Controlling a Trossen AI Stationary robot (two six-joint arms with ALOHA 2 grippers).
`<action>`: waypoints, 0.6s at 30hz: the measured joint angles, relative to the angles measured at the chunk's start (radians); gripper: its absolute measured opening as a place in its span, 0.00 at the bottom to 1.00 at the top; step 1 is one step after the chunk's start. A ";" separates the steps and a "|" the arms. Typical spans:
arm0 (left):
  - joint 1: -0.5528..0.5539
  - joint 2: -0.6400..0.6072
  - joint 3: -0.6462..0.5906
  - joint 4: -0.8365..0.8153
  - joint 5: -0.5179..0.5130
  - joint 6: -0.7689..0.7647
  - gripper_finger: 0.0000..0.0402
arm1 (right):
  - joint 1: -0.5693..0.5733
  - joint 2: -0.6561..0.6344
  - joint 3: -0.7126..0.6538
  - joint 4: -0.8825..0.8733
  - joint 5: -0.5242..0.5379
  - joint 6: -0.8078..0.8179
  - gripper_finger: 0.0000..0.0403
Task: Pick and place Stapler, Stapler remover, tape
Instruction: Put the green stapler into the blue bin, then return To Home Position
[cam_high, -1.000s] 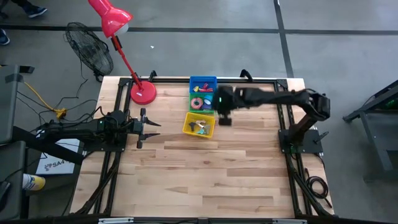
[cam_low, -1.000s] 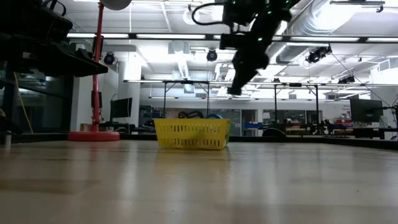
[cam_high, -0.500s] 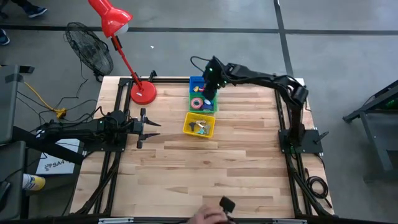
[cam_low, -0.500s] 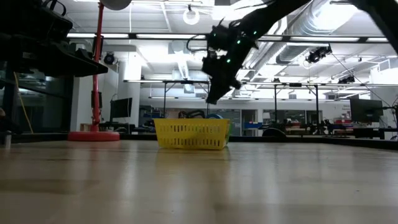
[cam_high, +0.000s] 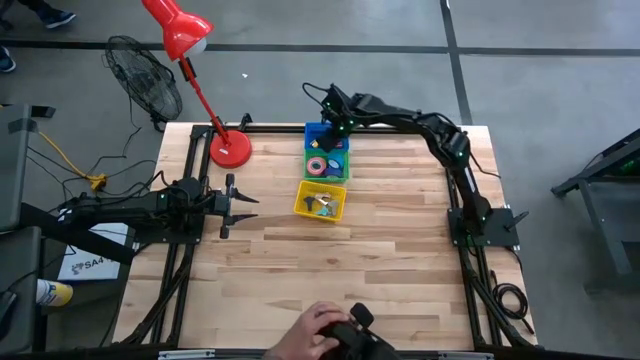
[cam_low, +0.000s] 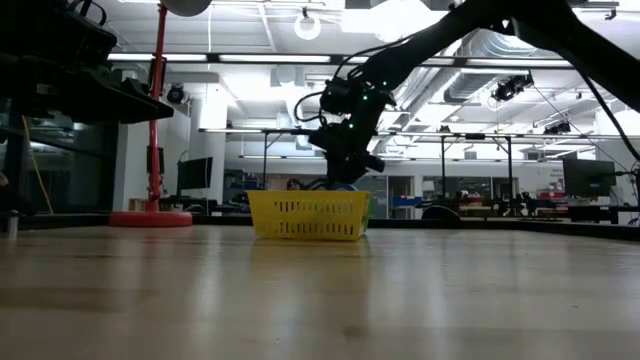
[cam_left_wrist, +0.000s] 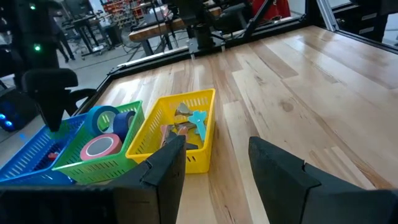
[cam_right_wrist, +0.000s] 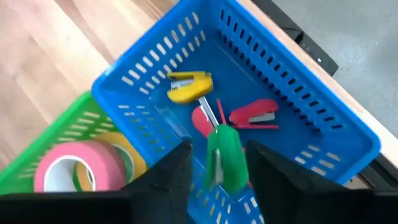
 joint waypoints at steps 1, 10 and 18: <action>0.000 0.000 0.000 0.000 0.000 0.000 0.43 | -0.001 0.003 0.006 0.000 0.000 0.001 0.35; 0.000 0.000 0.000 0.000 0.000 0.000 0.43 | -0.004 -0.007 0.013 -0.003 -0.020 0.043 0.47; 0.000 0.000 0.000 0.000 0.000 0.000 0.43 | 0.005 -0.147 -0.031 -0.067 -0.075 -0.116 0.47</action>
